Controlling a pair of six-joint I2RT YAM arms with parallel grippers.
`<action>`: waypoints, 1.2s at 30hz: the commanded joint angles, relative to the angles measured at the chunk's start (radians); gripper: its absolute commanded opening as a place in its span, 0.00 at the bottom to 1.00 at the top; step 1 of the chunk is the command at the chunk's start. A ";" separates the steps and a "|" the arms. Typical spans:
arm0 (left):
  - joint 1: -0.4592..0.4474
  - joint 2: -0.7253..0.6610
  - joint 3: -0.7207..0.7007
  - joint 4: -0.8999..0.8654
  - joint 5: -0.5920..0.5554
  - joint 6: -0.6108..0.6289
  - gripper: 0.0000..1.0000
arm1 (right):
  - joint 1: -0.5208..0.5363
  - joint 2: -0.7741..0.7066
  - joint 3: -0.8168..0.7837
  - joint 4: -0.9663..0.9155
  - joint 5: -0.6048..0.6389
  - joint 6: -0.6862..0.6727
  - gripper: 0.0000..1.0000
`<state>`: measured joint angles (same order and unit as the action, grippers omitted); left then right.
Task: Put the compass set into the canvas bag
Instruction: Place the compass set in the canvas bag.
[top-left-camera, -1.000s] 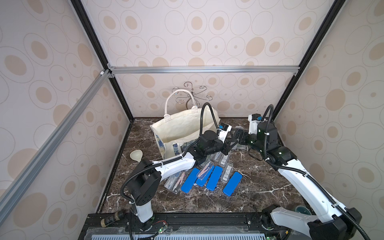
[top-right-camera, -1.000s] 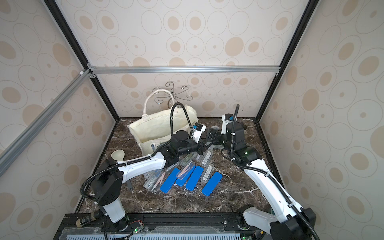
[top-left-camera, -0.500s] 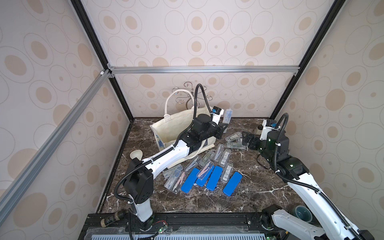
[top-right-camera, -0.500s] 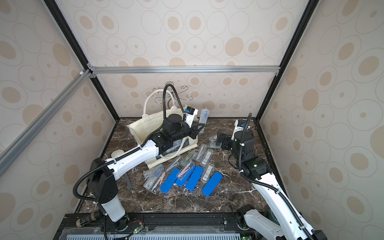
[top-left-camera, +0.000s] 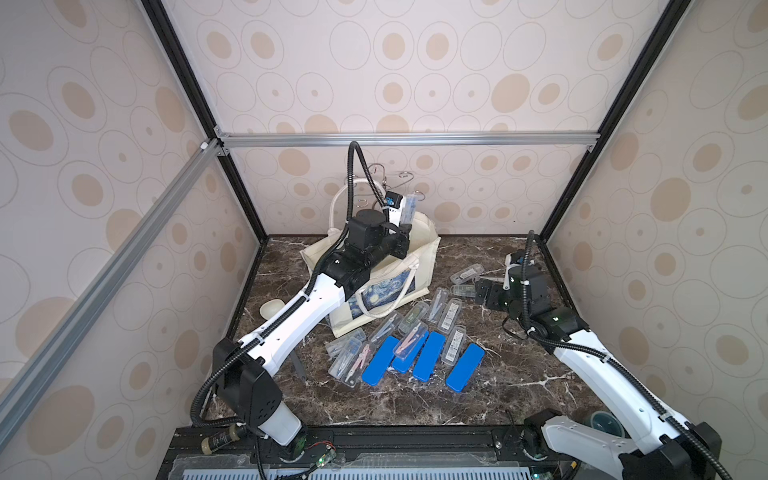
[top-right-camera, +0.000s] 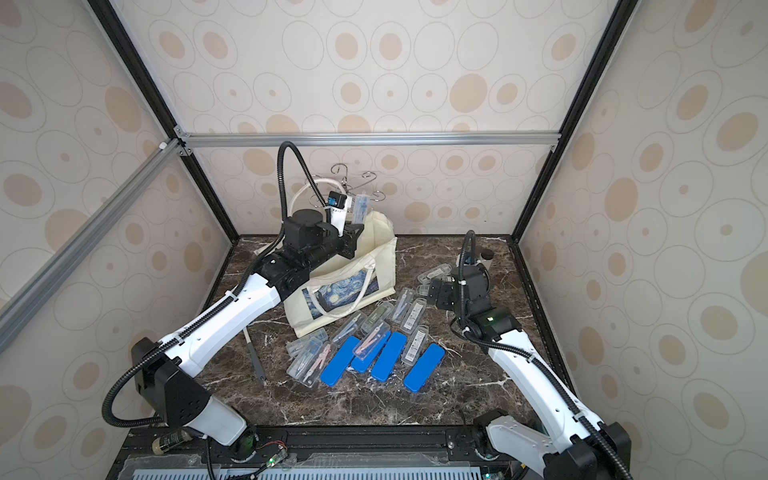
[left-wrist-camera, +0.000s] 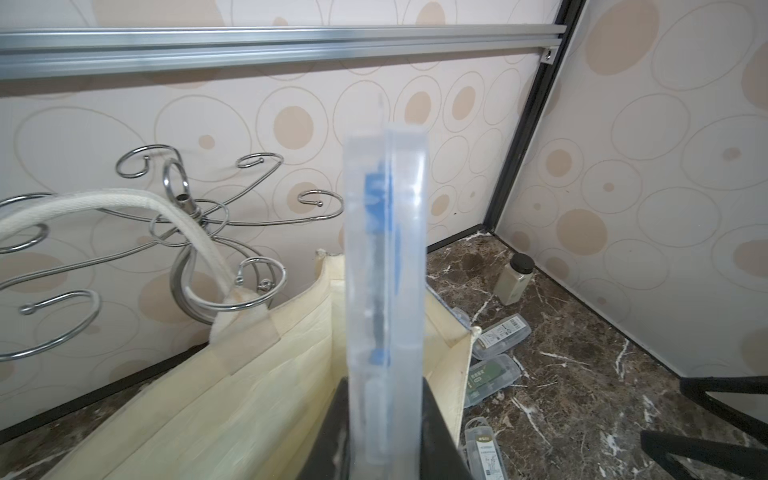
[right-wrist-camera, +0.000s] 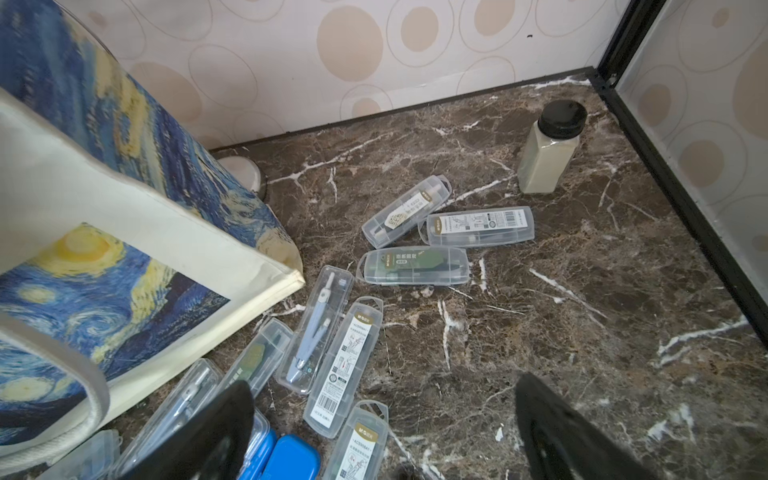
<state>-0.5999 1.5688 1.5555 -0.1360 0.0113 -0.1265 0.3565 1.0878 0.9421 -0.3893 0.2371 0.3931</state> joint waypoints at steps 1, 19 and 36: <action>0.015 -0.011 0.014 -0.111 -0.113 0.093 0.14 | -0.007 0.015 -0.011 -0.008 -0.011 0.001 1.00; 0.019 0.179 0.040 -0.385 -0.440 0.522 0.13 | -0.013 0.058 -0.045 -0.011 -0.029 0.010 1.00; 0.023 0.247 0.055 -0.398 -0.436 0.510 0.34 | -0.014 0.070 -0.057 -0.001 -0.045 0.019 1.00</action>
<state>-0.5869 1.8309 1.5990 -0.5129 -0.4252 0.3698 0.3511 1.1503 0.9020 -0.3889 0.1944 0.4034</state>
